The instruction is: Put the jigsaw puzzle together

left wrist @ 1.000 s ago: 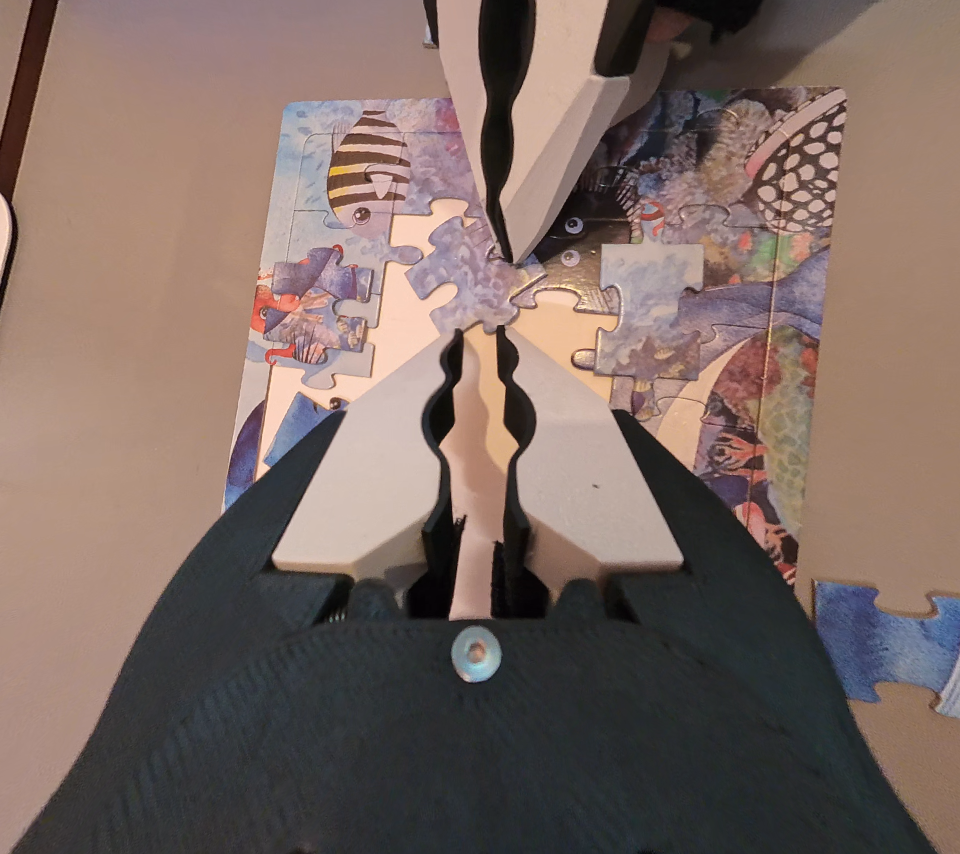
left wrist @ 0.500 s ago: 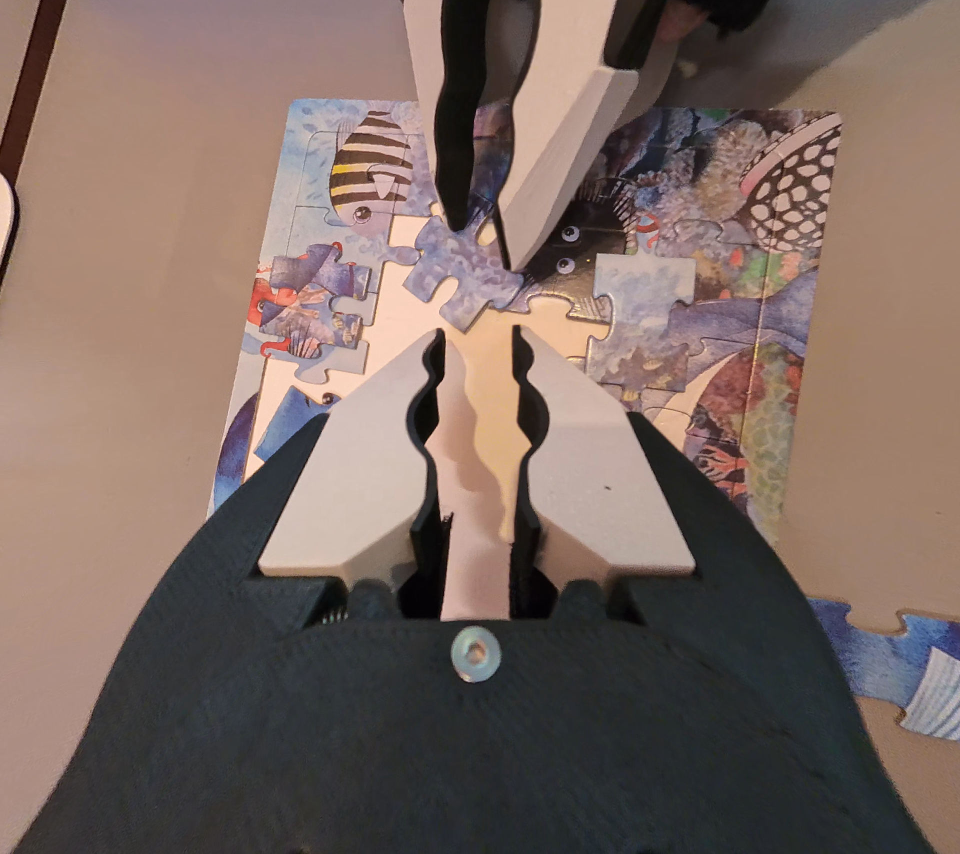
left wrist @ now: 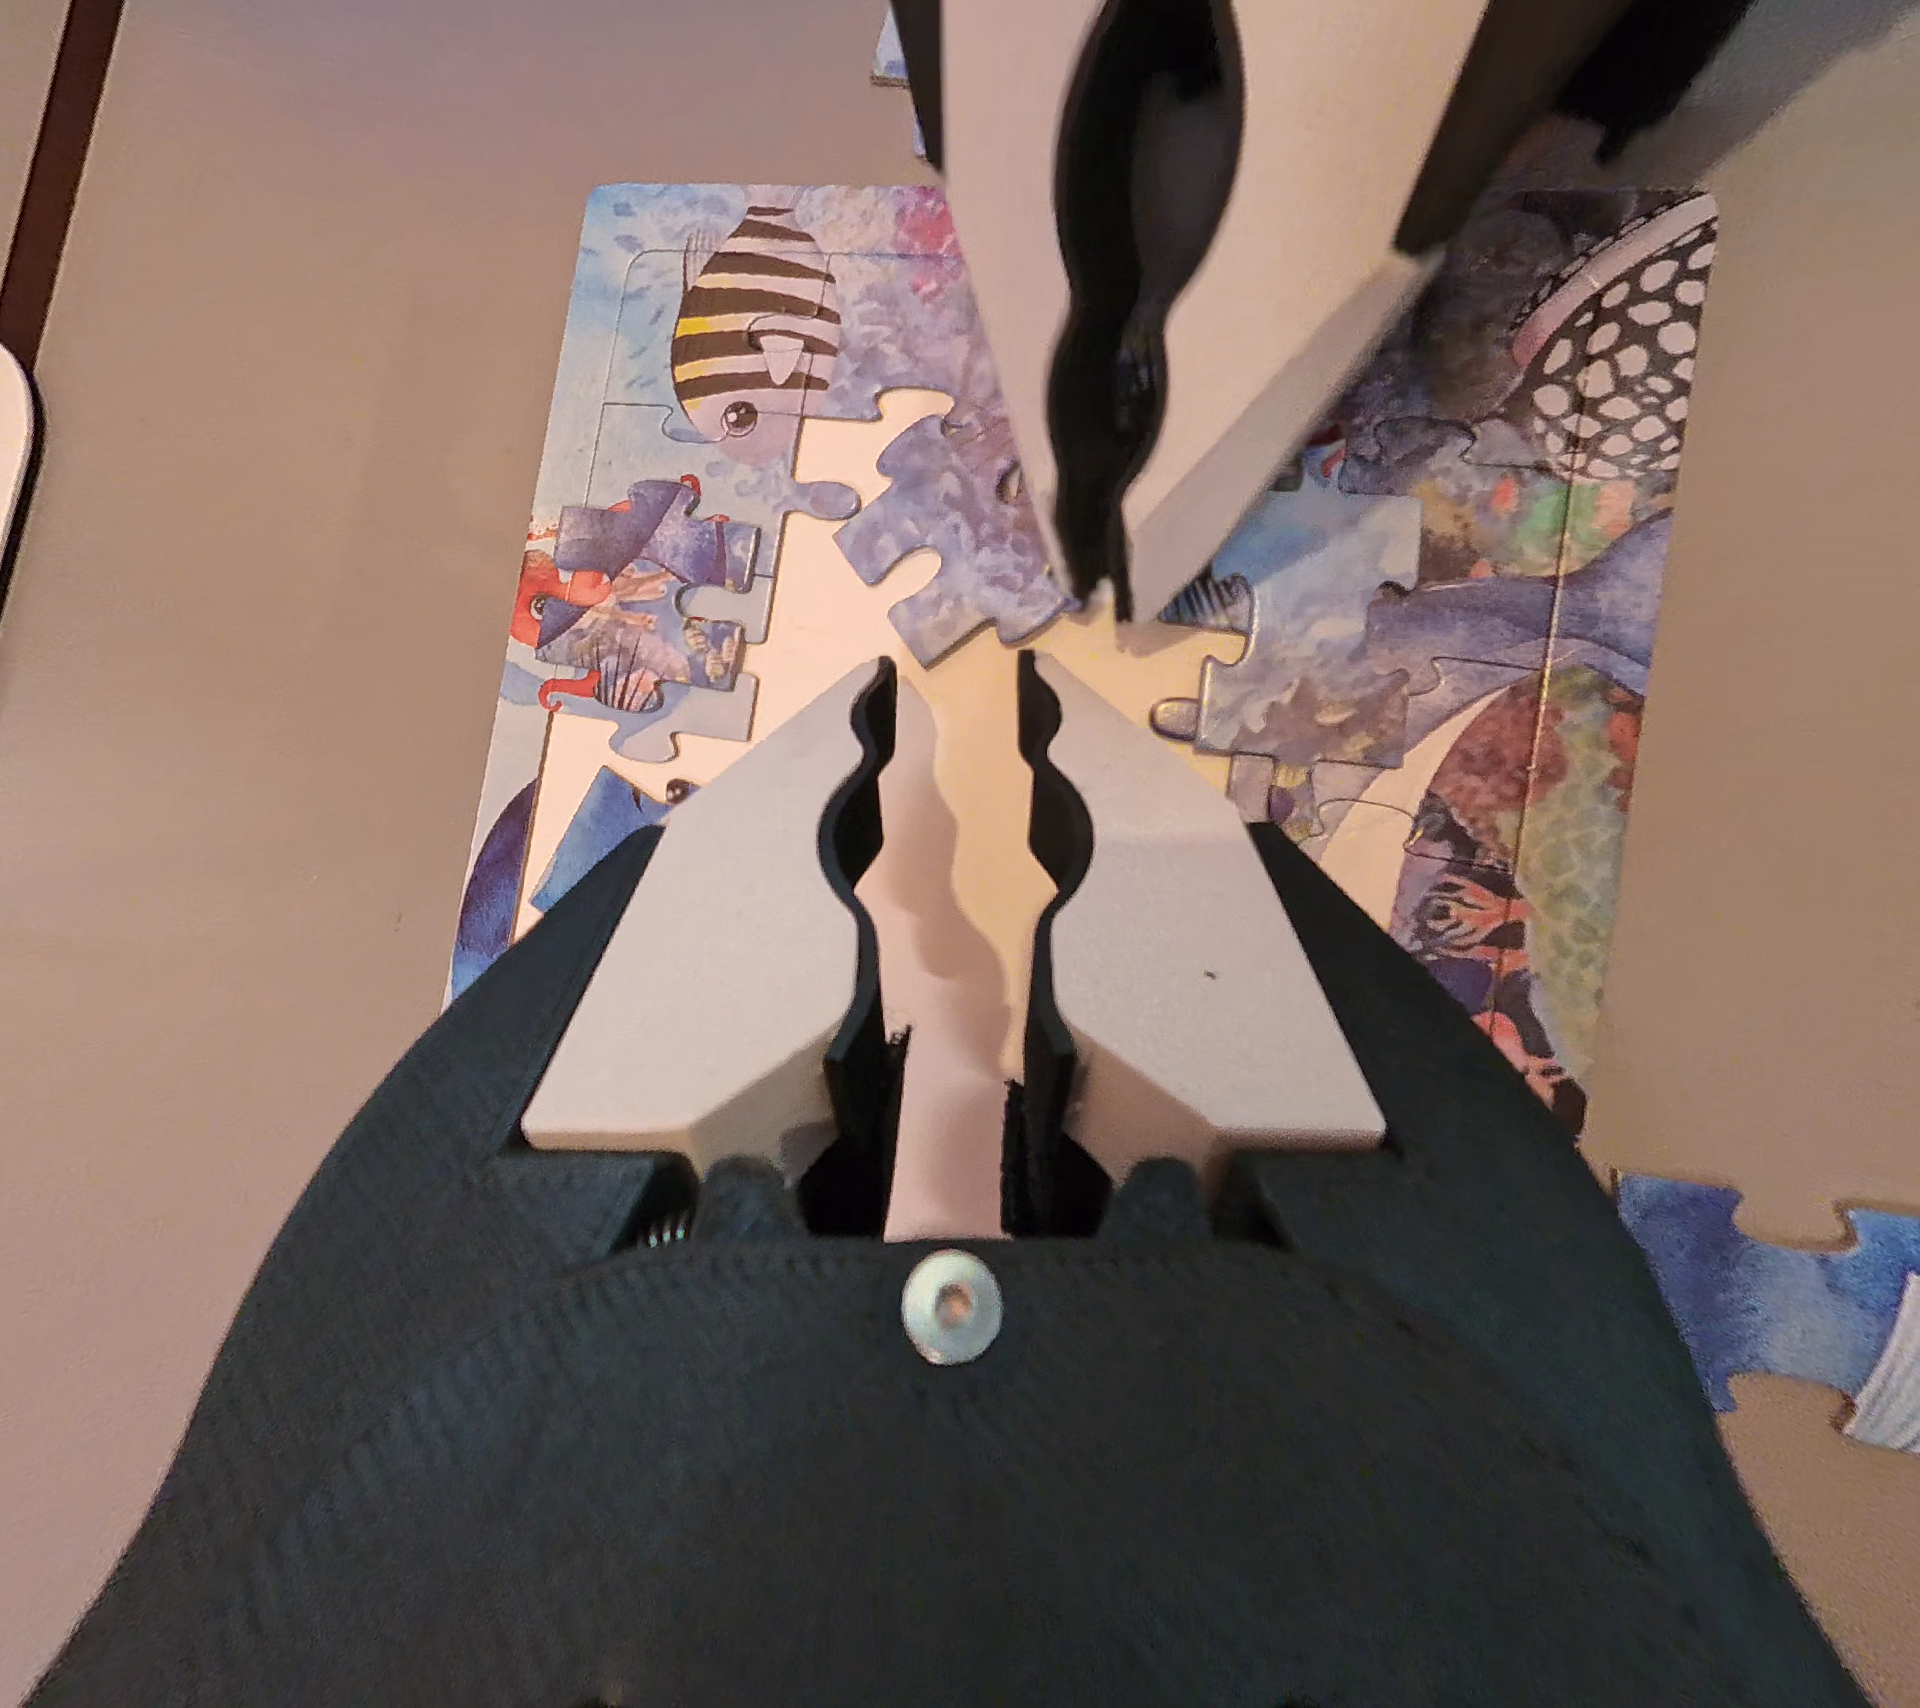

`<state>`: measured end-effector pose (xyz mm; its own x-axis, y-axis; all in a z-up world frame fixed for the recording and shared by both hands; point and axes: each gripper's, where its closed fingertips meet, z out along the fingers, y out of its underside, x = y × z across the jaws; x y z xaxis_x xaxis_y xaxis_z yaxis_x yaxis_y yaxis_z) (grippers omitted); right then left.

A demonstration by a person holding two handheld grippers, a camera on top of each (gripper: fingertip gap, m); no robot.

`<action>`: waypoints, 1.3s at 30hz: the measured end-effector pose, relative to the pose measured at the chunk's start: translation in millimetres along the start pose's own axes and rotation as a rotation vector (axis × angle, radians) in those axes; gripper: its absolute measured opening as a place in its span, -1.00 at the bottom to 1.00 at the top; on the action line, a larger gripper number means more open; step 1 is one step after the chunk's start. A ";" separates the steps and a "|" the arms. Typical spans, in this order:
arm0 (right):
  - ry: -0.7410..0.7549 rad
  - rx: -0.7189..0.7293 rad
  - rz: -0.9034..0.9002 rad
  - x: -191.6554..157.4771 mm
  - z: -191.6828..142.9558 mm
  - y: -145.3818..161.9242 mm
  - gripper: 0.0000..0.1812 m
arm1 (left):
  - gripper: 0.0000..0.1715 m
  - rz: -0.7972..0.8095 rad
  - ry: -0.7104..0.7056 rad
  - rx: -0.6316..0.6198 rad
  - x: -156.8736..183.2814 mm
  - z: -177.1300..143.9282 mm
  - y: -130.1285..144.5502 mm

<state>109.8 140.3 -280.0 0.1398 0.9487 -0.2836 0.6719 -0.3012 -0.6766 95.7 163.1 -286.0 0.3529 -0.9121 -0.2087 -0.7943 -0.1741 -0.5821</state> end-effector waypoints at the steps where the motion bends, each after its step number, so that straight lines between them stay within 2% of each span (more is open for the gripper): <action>1: 0.019 0.032 0.005 3.2 -5.7 -5.3 -0.94 | -0.76 0.000 -0.001 0.000 0.3 0.1 0.1; 4: 0.131 0.060 0.021 23.1 -21.6 -8.0 -0.76 | -0.75 0.003 -0.006 -0.001 -0.1 -0.6 -0.1; 10: 0.199 -0.027 -0.027 30.4 -9.7 5.0 -0.43 | -0.76 0.003 0.001 -0.003 0.5 0.8 -0.5; 16: 0.283 -0.065 -0.093 32.6 -5.0 3.6 -0.50 | -0.78 -0.005 0.002 0.001 1.3 1.0 -0.2; 23: 0.258 -0.044 -0.062 32.0 -5.7 2.8 -0.53 | -0.76 0.006 -0.020 0.008 0.5 0.6 -1.5; 26: 0.239 -0.026 -0.047 31.6 -6.3 2.5 -0.54 | -0.72 0.117 -0.062 0.028 -0.3 -1.2 -4.9; 33: 0.175 0.017 0.009 30.8 -9.4 2.1 -0.55 | -0.73 0.508 -0.216 0.002 -6.0 -0.5 -10.5; 35: 0.165 0.025 0.020 30.7 -9.7 1.7 -0.55 | -0.86 0.574 -0.223 -0.007 -3.2 0.8 -9.4; 39: 0.151 0.036 0.035 30.6 -10.5 0.9 -0.55 | -0.94 0.670 -0.262 -0.024 -1.8 1.4 -6.9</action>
<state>122.3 170.1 -282.1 0.2721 0.9404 -0.2041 0.6385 -0.3352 -0.6928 101.2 166.5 -282.8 -0.1097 -0.7068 -0.6989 -0.8911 0.3814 -0.2459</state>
